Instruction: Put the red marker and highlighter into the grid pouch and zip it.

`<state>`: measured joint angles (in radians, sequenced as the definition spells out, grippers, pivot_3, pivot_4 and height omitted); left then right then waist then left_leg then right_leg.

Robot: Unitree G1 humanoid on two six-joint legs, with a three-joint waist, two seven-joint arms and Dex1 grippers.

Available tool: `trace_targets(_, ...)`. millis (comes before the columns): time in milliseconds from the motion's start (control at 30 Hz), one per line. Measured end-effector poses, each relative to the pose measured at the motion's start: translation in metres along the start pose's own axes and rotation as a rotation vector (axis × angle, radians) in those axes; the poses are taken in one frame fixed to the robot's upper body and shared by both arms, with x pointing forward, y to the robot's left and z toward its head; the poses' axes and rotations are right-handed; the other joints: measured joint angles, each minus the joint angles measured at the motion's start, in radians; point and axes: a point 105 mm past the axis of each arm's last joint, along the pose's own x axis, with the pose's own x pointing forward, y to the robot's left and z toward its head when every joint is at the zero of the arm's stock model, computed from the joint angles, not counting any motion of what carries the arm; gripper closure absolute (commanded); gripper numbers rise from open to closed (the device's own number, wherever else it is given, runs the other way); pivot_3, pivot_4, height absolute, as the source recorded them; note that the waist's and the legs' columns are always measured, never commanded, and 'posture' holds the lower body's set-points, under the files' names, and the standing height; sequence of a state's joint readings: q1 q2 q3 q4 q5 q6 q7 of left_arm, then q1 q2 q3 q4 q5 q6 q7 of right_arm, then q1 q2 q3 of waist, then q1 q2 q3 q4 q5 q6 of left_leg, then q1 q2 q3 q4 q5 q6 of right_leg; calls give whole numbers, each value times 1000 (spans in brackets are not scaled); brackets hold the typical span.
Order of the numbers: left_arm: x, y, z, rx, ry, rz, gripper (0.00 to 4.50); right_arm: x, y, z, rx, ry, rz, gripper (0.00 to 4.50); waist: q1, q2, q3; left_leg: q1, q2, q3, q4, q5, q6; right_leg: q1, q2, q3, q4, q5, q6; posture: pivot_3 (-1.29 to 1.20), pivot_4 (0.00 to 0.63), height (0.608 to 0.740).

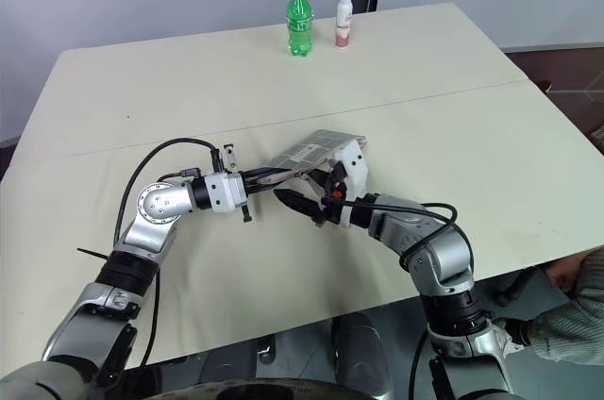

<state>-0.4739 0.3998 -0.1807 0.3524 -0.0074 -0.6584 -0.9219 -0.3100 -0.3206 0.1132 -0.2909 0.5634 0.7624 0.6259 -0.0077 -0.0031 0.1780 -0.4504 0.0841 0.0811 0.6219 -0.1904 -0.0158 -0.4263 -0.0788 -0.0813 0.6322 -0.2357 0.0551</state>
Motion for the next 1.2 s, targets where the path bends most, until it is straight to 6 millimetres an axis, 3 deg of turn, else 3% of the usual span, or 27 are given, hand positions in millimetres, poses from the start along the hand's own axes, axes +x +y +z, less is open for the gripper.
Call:
trace_targets(67, 0, 0, 0, 1, 2, 3, 4500, 3, 1, -5, -2, 16, 5, 614, -1, 0, 0, 0, 0, 0, 0, 0, 0, 0, 0, 0, 0, 0, 0, 0, 150, 740)
trace_targets(167, 1, -1, -1, 1, 4, -3, 4500, 7, 0, -6, -3, 4, -2, 1462, -2, 0, 0, 0, 0, 0, 0, 0, 0, 0, 0, 0, 0, 0, 1, 0, 150, 740)
trace_targets(367, 0, -4, -1, 1, 11, -15, 4500, -6, -15, -8, -55, 20, -70, 4430, 0, 0, 0, 0, 0, 0, 1, 0, 0, 0, -1, 0, 0, 0, 1, 0, 150, 740)
trace_targets(567, -2, -5, 0, 6, 7, -23, 4500, -61, -71, 8, -151, 32, -301, 4430, 0, 0, 0, 0, 0, 0, 1, 0, 0, 0, -1, 0, 0, 0, 2, 0, 150, 740)
trace_targets(700, -2, -2, 7, -4, -27, -3, 4500, -104, -120, 29, -259, 17, -549, 4430, -2, 0, 0, 0, 0, 1, 1, 0, 0, -1, -1, 0, 0, -1, 4, 0, 150, 740)
trace_targets(867, 0, -2, 5, -68, -37, 12, 4500, -99, -119, 47, -326, -56, -552, 4430, -3, 0, 0, 2, 1, 1, -1, 0, 0, -1, 1, 0, 2, -1, 6, 0, 150, 740)
trace_targets(900, -1, -2, 3, -100, -32, 18, 3790, -98, -119, 47, -319, -64, -552, 3845, -2, 0, 0, 2, 1, 1, -1, 0, 0, -1, 1, 0, 2, 0, 7, 0, 150, 740)
trace_targets(933, -5, -2, -3, -139, -9, 33, 3480, -102, -121, 49, -313, -79, -575, 3524, -2, 1, 0, 2, 1, 1, 0, 0, 0, -1, 1, 0, 2, 0, 7, 0, 150, 740)
trace_targets(1033, -14, 4, -16, -187, 41, 102, 1947, -122, -129, 53, -318, -92, -658, 1980, 5, 1, 0, 0, 0, 1, 1, 0, 0, -1, 0, 0, 1, 0, 7, 0, 150, 740)
trace_targets(1133, -17, 13, -15, -166, 44, 139, 402, -137, -129, 38, -350, -9, -663, 446, 18, 1, 0, 0, 0, 1, 3, 0, 0, 0, -1, 0, 1, -1, 5, 0, 150, 740)
trace_targets(1167, -21, 14, -16, -166, 52, 140, 330, -142, -124, 29, -357, 39, -630, 16, 22, 1, 0, 1, 0, 1, 2, 0, 0, 0, -1, 0, 1, -1, 5, 0, 150, 740)
trace_targets(1200, -29, 13, -19, -168, 70, 143, 330, -148, -114, 15, -343, 93, -575, 16, 23, 1, 0, 1, 0, 1, 1, 0, 0, 0, -1, 0, 0, -2, 5, 0, 150, 740)
